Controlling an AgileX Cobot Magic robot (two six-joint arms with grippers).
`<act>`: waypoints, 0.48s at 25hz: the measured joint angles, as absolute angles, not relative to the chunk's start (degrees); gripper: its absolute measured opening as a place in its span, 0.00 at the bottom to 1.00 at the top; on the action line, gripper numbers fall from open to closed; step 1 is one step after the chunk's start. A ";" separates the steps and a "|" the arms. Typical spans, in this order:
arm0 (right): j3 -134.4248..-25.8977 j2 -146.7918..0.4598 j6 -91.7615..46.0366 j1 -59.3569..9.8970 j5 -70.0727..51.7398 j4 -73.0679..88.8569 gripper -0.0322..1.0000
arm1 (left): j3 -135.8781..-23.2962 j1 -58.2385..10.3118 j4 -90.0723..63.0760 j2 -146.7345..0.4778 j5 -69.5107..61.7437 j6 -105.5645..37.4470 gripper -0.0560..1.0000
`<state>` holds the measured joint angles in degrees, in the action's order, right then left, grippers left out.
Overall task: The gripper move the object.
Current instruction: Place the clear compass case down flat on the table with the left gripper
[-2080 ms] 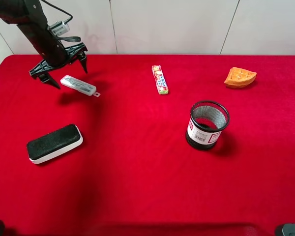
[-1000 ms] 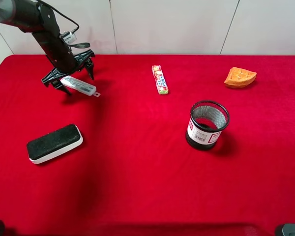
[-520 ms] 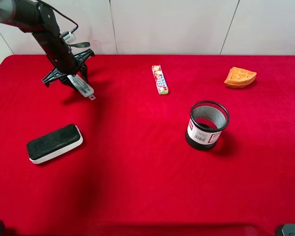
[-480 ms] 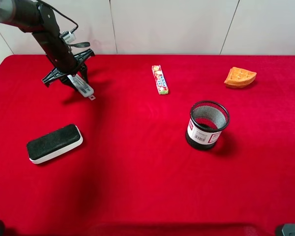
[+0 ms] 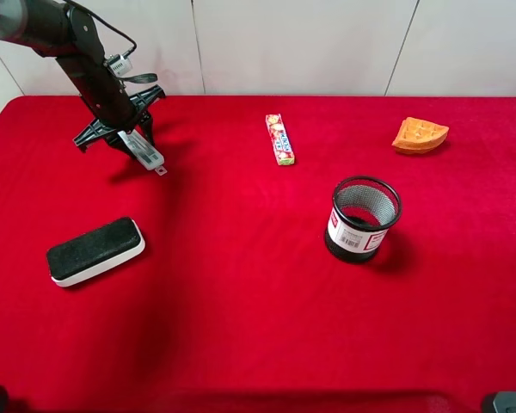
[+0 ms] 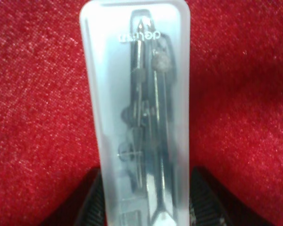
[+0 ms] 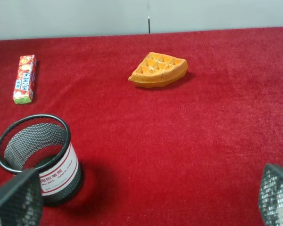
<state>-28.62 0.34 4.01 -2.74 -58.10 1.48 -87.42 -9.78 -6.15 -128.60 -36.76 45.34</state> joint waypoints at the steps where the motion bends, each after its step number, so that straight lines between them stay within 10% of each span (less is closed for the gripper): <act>1: -28.62 0.34 4.01 -2.74 -58.10 1.48 0.70 | -87.42 -9.78 -6.15 -128.60 -36.76 45.34 0.43; 12: -28.62 0.34 4.01 -2.74 -58.10 1.48 0.70 | -89.40 -9.78 -6.15 -126.76 -39.85 44.31 0.43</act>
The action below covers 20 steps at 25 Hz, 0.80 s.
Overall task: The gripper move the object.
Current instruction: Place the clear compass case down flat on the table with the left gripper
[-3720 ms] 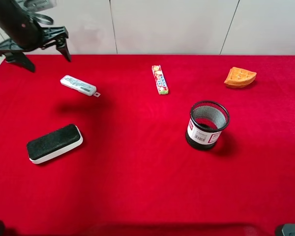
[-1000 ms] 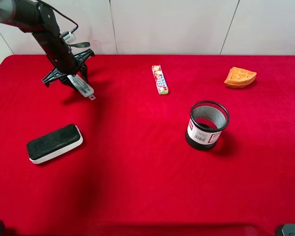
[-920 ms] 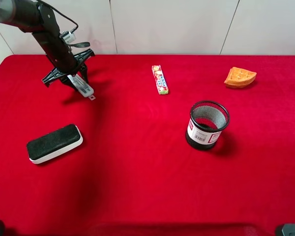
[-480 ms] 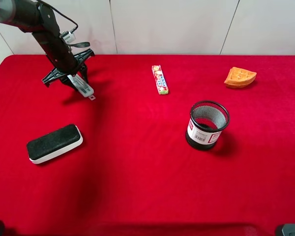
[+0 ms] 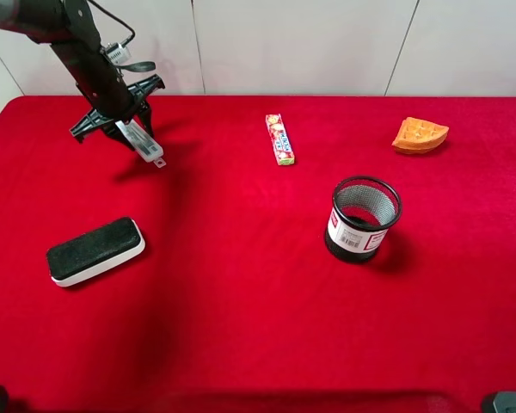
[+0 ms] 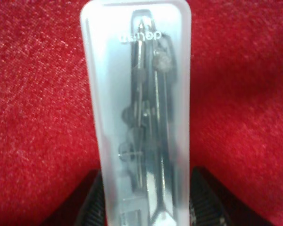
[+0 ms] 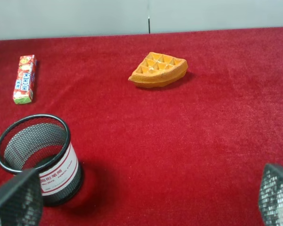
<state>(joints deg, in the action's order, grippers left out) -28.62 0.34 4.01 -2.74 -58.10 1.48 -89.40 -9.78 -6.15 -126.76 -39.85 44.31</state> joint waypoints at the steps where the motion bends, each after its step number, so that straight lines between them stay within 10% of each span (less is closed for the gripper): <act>1: -28.62 0.34 4.01 -2.74 -58.10 1.48 0.70 | -89.67 -9.78 -6.15 -126.42 -40.51 43.71 0.43; 20: -28.62 0.34 4.01 -2.74 -58.10 1.48 0.70 | -90.34 -11.54 -5.67 -118.48 -52.24 28.11 0.43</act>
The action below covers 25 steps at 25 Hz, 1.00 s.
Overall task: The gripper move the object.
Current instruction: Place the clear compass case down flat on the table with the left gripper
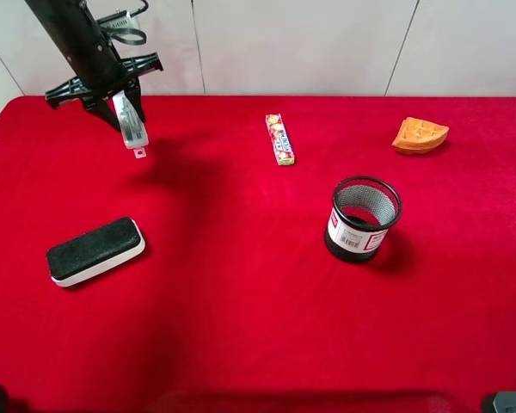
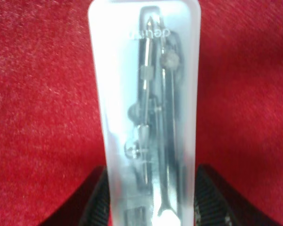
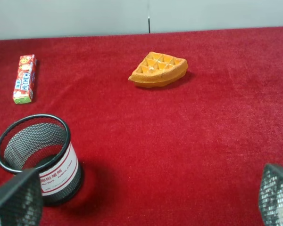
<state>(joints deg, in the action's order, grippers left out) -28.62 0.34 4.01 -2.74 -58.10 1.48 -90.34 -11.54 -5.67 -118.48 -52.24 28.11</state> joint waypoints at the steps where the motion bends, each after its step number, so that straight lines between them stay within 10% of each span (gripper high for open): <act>1: -28.62 0.34 4.01 -2.74 -58.10 1.48 0.70 | -90.34 -11.94 -5.55 -118.02 -52.61 27.50 0.43; 25: -28.62 0.34 4.01 -2.74 -58.10 1.48 0.70 | -90.34 -31.93 -4.57 -116.10 -56.50 24.48 0.43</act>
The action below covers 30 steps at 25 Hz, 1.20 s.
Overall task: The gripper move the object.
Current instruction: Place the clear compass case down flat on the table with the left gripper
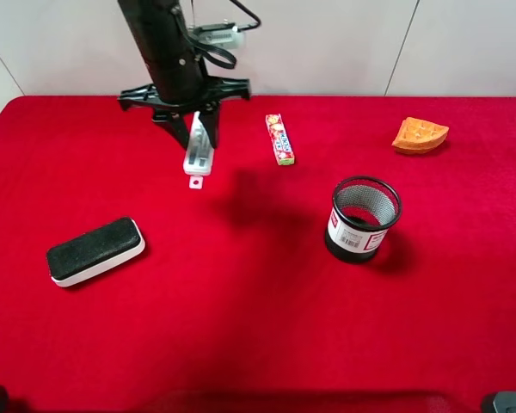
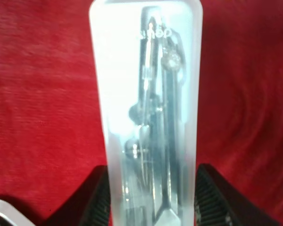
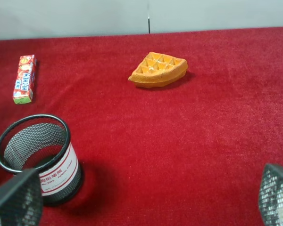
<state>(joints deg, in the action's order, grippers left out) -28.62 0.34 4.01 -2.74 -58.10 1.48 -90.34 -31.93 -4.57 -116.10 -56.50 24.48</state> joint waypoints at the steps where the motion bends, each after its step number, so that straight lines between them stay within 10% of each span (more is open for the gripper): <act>1: -28.62 0.34 4.01 -2.74 -58.10 1.48 0.70 | -90.34 -32.74 -4.23 -116.10 -56.50 24.48 0.43; 30: -28.62 0.34 4.01 -2.74 -58.10 1.48 0.70 | -90.34 -51.96 -1.28 -116.10 -53.26 28.85 0.43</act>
<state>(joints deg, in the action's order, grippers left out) -28.62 0.34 4.01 -2.74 -58.10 1.48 -90.34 -51.96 -1.28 -116.10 -53.26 28.85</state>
